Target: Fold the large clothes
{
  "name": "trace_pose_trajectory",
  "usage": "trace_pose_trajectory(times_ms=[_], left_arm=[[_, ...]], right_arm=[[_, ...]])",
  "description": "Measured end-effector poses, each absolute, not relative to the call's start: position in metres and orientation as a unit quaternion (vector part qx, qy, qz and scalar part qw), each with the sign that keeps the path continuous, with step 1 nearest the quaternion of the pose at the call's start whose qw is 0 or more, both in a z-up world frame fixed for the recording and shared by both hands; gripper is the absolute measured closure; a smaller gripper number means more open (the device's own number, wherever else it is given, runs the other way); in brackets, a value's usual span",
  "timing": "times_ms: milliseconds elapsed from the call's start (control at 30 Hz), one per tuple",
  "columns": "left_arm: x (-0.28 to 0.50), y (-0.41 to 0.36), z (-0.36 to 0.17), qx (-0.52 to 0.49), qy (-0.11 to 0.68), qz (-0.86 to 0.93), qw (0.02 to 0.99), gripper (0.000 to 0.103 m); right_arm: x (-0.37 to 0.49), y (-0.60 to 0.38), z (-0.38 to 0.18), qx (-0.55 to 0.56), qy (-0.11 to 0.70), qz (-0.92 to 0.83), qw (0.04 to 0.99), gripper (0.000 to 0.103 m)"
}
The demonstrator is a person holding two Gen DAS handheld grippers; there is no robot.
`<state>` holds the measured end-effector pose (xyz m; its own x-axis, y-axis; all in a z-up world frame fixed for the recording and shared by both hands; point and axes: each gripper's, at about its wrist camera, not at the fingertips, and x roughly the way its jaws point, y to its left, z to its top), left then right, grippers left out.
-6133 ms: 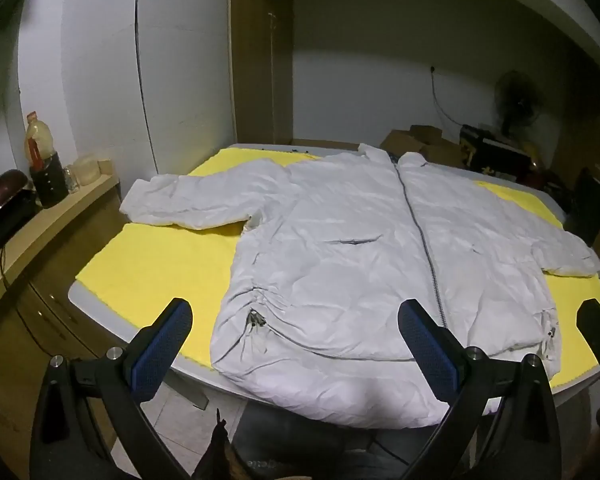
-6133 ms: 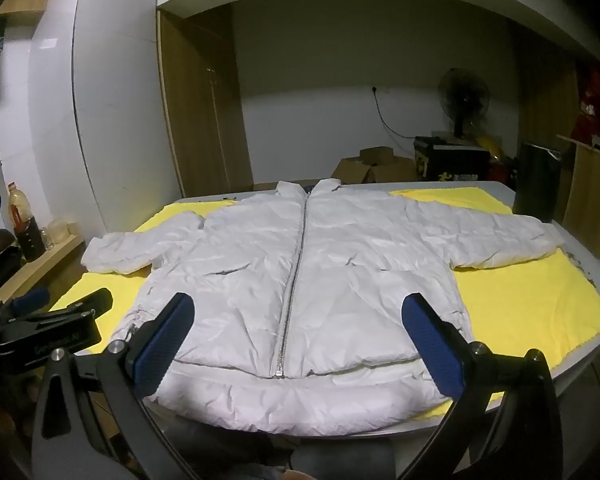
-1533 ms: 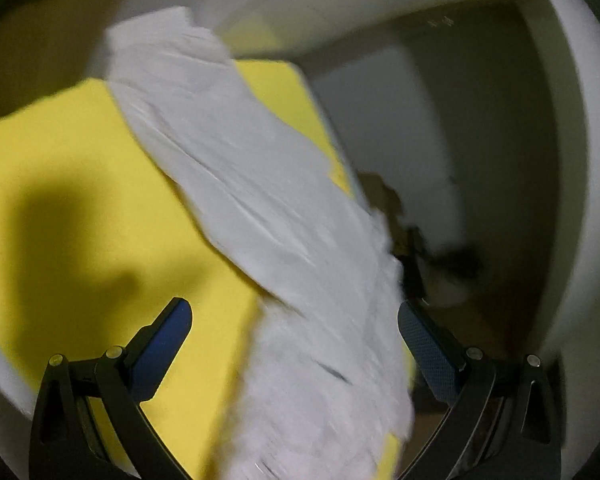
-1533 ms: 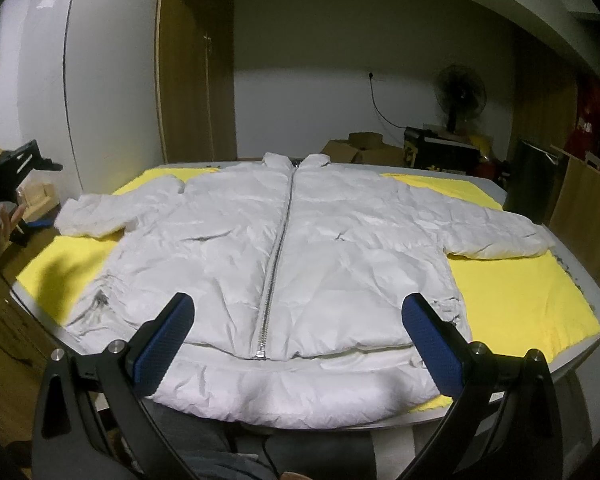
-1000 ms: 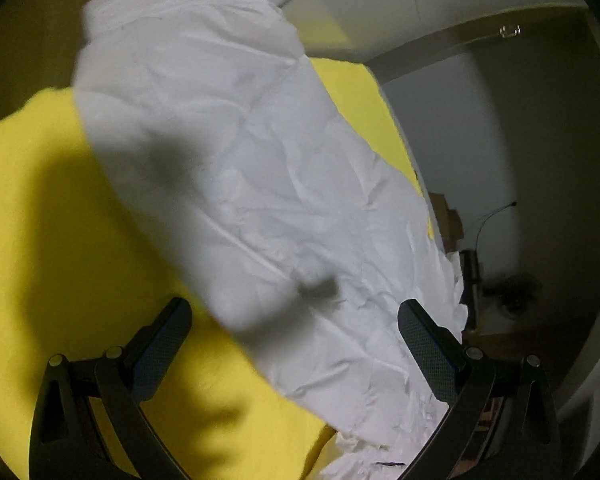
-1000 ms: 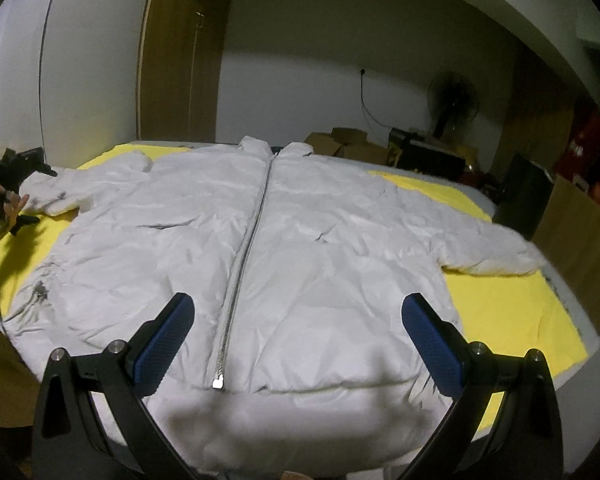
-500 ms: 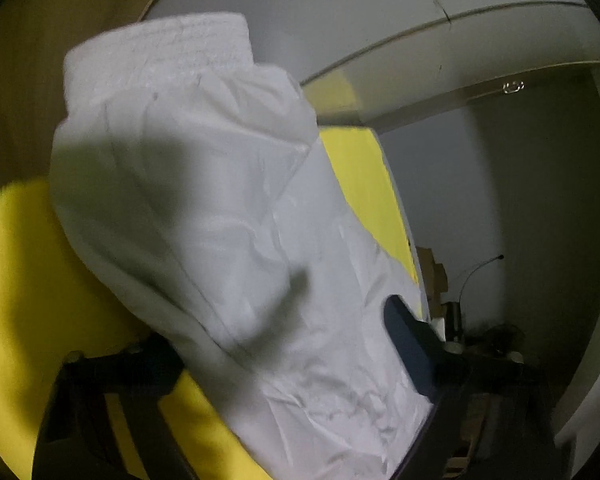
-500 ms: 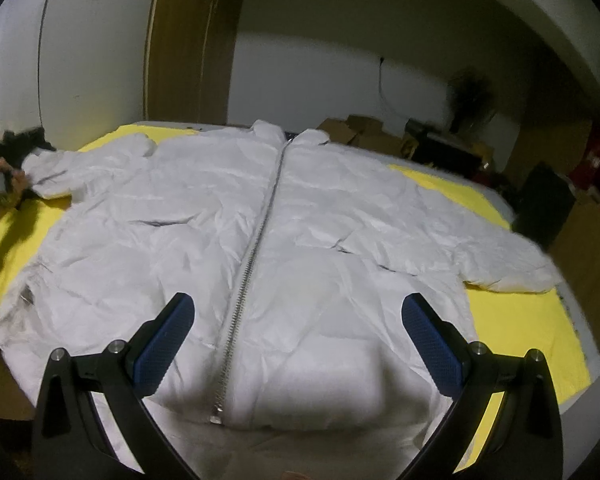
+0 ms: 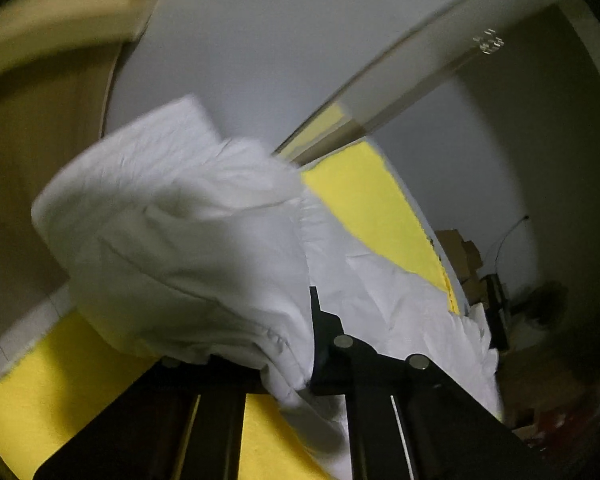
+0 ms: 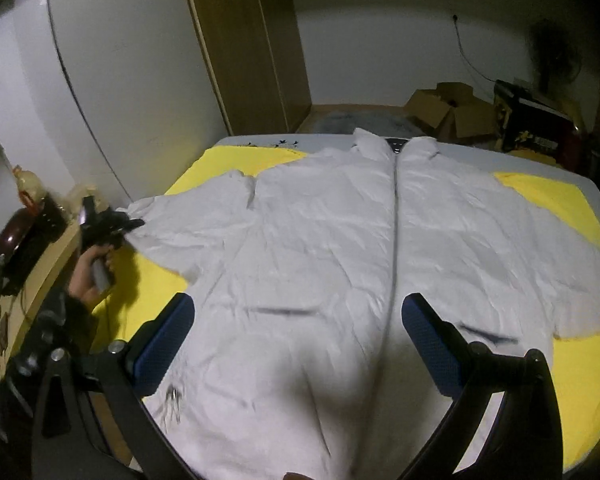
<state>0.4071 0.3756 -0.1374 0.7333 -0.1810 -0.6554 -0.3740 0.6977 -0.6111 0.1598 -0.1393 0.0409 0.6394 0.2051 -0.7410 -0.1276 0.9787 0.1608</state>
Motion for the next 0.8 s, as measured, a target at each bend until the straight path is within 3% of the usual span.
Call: trace_pose_trajectory(times_ms=[333,500,800], left_arm=[[0.377,0.318,-0.052,-0.228,0.310,0.102,0.917,0.097],[0.366,0.293,-0.030,-0.175,0.311,0.115,0.927,0.097],[0.370,0.183,0.009,-0.142,0.291,0.046,0.945,0.097]], right_arm=[[0.364,-0.008,-0.087,-0.068,0.510,-0.011,0.858,0.000],[0.389,0.047,-0.146,-0.166,0.533,0.002,0.829,0.000],[0.311,-0.119,-0.070,0.039,0.481,-0.004,0.876,0.000]])
